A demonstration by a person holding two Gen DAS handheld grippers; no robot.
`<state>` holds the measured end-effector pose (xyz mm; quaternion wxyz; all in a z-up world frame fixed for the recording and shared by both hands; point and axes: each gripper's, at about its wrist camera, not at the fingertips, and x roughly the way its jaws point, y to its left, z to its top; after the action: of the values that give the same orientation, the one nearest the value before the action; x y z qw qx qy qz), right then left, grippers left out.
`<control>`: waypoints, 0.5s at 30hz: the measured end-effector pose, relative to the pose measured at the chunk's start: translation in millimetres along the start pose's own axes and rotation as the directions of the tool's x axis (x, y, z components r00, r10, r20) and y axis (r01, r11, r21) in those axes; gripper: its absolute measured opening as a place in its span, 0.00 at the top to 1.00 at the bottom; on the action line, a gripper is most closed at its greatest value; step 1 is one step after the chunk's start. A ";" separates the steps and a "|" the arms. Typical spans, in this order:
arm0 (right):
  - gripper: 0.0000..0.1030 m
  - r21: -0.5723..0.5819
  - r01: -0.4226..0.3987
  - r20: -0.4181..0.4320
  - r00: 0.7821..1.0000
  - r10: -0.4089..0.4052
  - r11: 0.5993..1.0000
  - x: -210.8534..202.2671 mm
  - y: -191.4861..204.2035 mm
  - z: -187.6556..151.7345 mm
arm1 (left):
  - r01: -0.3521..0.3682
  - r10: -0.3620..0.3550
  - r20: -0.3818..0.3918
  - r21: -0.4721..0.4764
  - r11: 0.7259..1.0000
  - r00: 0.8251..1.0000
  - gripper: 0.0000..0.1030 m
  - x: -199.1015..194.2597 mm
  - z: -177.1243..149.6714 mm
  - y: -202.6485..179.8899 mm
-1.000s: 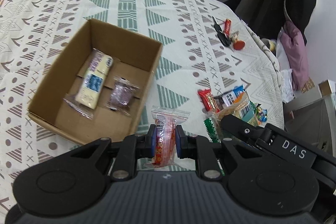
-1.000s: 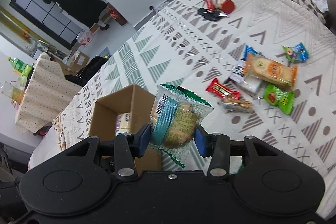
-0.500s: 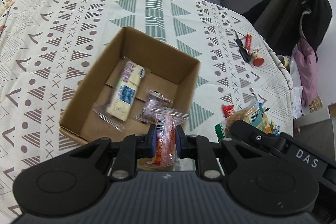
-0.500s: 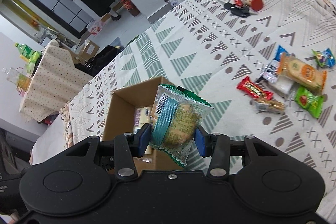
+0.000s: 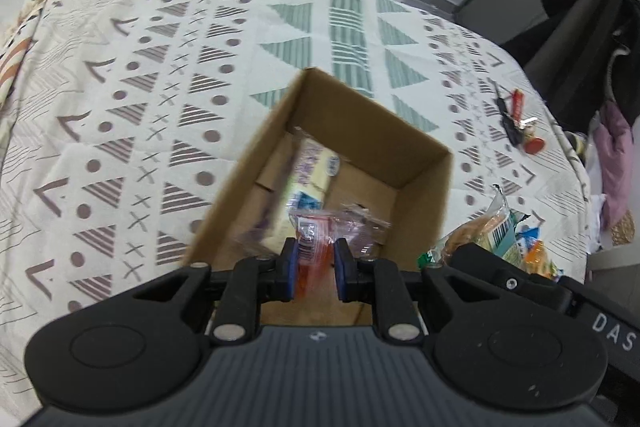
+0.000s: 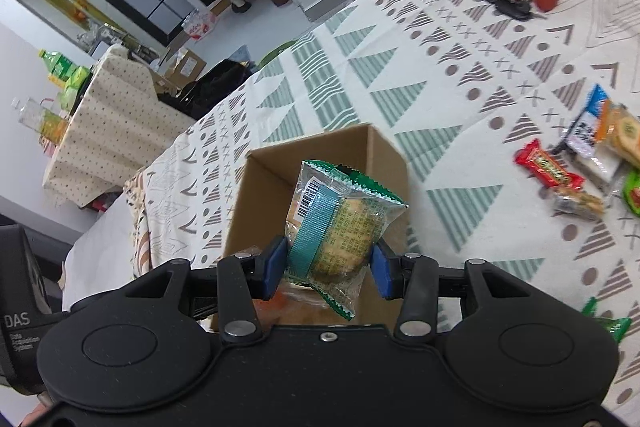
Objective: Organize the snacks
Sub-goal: 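Open the left tool over the box while the right releases the biscuit packet inside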
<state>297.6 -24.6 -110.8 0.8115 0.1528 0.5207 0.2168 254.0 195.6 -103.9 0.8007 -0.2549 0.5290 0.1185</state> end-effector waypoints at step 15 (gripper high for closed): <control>0.42 0.020 0.002 -0.010 1.000 -0.002 1.000 -4.2 7.2 -14.7 | -0.006 0.006 0.003 -0.029 1.000 1.000 0.50 -19.7 -8.9 13.4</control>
<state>281.4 -20.2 -110.2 0.8075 0.1594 0.5271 0.2113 232.7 203.7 -92.6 0.7974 -0.2649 0.5267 0.1291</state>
